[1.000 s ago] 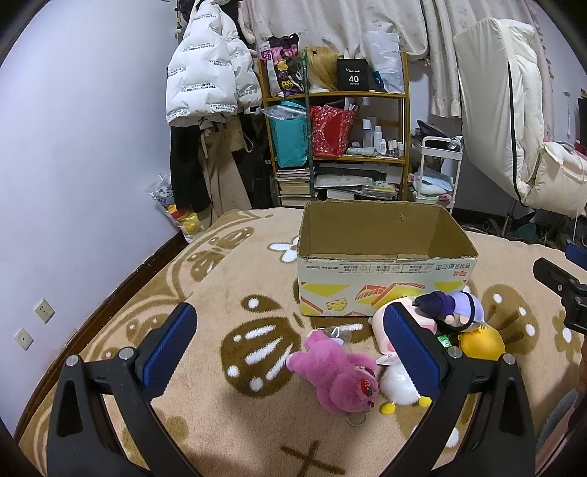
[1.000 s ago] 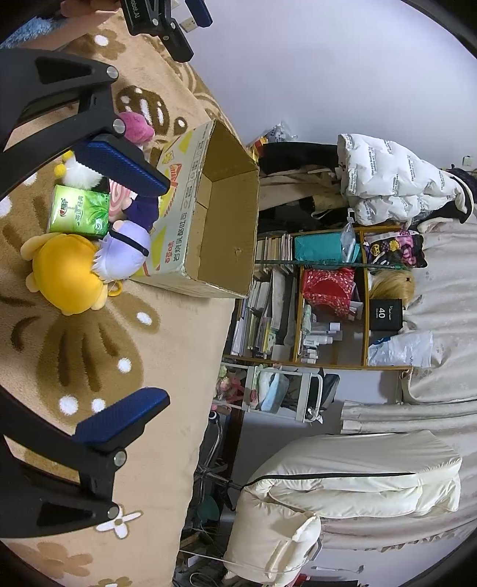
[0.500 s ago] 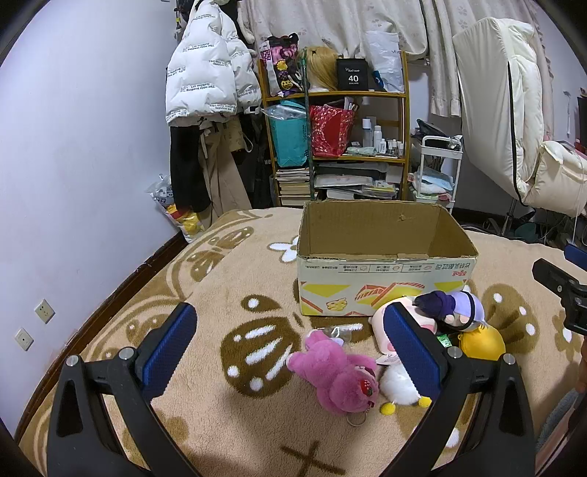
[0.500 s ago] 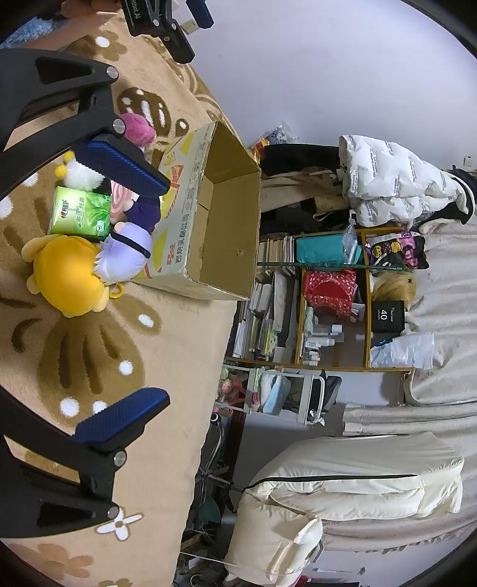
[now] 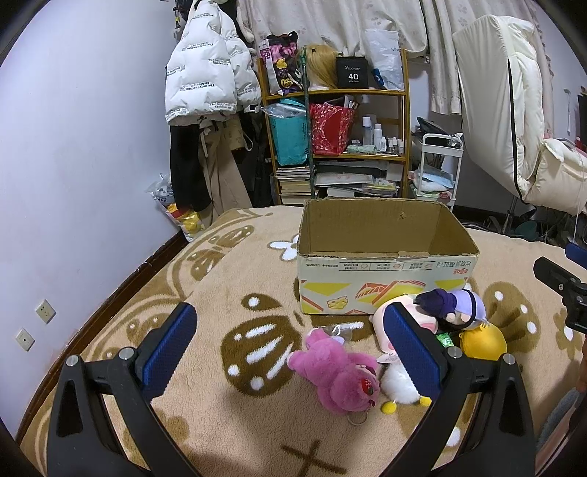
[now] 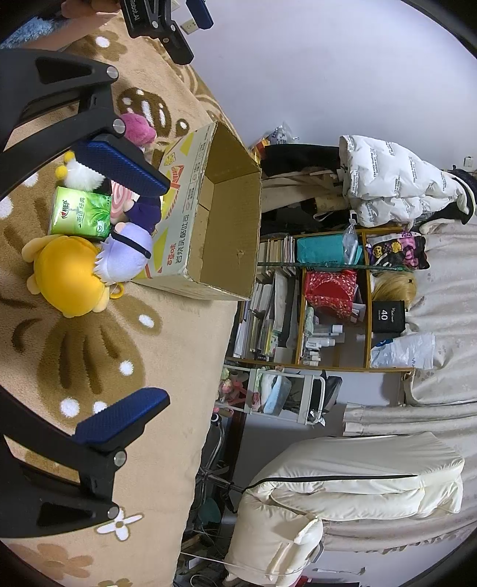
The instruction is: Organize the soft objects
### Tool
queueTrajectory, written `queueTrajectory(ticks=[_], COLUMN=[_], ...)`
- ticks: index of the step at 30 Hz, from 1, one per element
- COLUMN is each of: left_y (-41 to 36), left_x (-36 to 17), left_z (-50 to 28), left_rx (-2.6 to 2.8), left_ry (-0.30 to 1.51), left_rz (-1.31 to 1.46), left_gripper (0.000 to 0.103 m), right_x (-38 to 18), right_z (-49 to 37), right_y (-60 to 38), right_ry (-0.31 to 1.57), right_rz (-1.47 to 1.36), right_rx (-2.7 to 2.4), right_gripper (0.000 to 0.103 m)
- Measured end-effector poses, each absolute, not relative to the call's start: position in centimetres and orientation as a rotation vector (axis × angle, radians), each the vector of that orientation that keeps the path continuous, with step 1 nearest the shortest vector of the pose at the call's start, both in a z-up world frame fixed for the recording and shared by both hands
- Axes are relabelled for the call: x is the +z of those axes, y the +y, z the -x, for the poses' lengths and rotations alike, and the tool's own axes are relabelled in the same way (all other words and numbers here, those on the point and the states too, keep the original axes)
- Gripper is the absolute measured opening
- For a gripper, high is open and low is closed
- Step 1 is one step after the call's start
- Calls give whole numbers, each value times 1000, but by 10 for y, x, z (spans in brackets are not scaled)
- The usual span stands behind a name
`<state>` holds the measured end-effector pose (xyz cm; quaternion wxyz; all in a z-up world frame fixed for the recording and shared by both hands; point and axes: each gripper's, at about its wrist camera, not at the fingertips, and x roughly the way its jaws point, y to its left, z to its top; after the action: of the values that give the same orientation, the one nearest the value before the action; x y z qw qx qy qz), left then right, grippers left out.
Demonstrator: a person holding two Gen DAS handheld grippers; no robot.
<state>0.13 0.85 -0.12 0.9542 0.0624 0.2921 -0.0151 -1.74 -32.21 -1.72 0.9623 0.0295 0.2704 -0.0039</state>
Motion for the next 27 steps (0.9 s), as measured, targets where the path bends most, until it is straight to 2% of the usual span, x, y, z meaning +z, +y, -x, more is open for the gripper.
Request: queueTrajectory(ticks=[27], left_y=[5], left_x=[-11], left_z=[0], left_rx=[-35], left_ry=[611], left_rz=[-137], left_gripper=[101], right_x=[-20], right_z=[17], right_y=[-318], right_ry=[546], right_rz=[-66], right_rx=[-9], right_gripper=[103])
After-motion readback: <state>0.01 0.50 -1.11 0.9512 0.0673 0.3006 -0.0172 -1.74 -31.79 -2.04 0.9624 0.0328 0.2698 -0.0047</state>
